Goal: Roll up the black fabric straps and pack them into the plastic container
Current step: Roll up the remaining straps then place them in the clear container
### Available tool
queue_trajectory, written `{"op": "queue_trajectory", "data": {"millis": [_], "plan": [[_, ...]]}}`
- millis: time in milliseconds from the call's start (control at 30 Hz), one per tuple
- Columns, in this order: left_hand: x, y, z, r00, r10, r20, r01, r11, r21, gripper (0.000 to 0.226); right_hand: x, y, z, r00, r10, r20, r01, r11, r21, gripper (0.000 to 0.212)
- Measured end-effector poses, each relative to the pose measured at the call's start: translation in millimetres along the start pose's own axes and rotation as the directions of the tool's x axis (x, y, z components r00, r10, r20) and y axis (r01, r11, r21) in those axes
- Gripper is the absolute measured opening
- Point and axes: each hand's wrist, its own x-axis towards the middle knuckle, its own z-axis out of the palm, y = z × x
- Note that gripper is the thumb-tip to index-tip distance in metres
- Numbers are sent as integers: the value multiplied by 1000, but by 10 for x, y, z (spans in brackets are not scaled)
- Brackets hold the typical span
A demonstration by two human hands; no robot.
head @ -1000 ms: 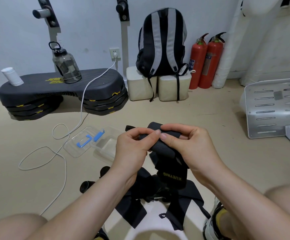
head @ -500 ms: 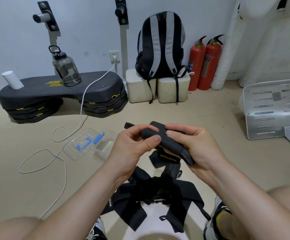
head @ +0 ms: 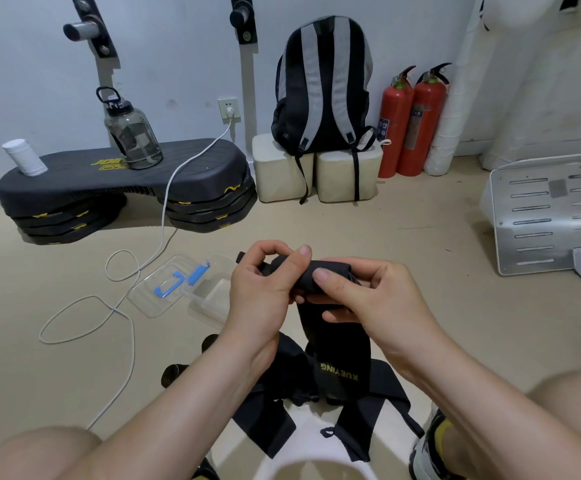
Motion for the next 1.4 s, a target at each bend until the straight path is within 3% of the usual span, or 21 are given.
{"op": "queue_trajectory", "data": {"millis": [100, 200, 267, 334, 400, 434, 534, 600, 667, 734, 834, 967, 1067, 1201, 1301, 1401], "plan": [[-30, -10, 11, 998, -38, 40, 37, 999, 32, 17, 27, 24, -6, 996, -31, -78, 29, 999, -18, 9], [-109, -39, 39, 985, -128, 118, 116, 989, 96, 19, 61, 39, -37, 970, -159, -183, 129, 978, -164, 6], [-201, -25, 64, 948, -229, 221, 197, 968, 158, 24, 84, 51, -62, 941, -221, -256, 164, 960, -226, 10], [-274, 45, 38, 873, -329, 361, 210, 920, 332, 22, 110, 28, -95, 923, -259, -283, 177, 942, -285, 11], [-278, 187, -47, 799, -386, 460, 116, 850, 513, 18, 136, -25, -159, 943, -246, -223, 168, 933, -319, 16], [-239, 242, -108, 795, -375, 477, 47, 823, 567, 15, 144, -57, -198, 963, -210, -171, 150, 940, -307, 25], [-58, 371, -270, 894, -107, 436, -157, 835, 527, 7, 152, -151, -305, 994, -103, 17, 104, 952, -288, 44], [30, 369, -328, 878, -24, 478, -209, 879, 428, 35, 144, -201, -347, 986, -40, 164, 86, 956, -280, 50], [51, 323, -306, 816, -82, 573, -206, 884, 420, 61, 141, -234, -366, 951, 26, 310, 61, 962, -267, 54], [49, 271, -251, 776, -120, 619, -177, 901, 396, 57, 138, -240, -376, 909, 64, 411, 63, 956, -287, 53], [79, 261, -242, 781, -110, 614, -139, 929, 343, 40, 149, -239, -385, 894, 89, 438, 67, 942, -328, 55], [86, 248, -267, 798, -84, 597, -123, 947, 298, 36, 193, -262, -362, 948, 19, 318, 83, 949, -305, 53], [12, 239, -214, 812, -46, 582, -123, 961, 249, 31, 184, -322, -330, 963, -49, 266, 154, 907, -391, 49], [-21, 219, -138, 908, 74, 413, -140, 982, 131, 27, 210, -409, -300, 966, -95, 240, 188, 897, -400, 35], [54, 171, -116, 963, 105, 250, -117, 993, 34, 28, 246, -488, -306, 944, 1, 330, 147, 894, -424, 40], [123, 166, -57, 991, 78, 111, -62, 989, -133, 25, 342, -431, -305, 958, -67, 278, 180, 895, -407, 45]]}}
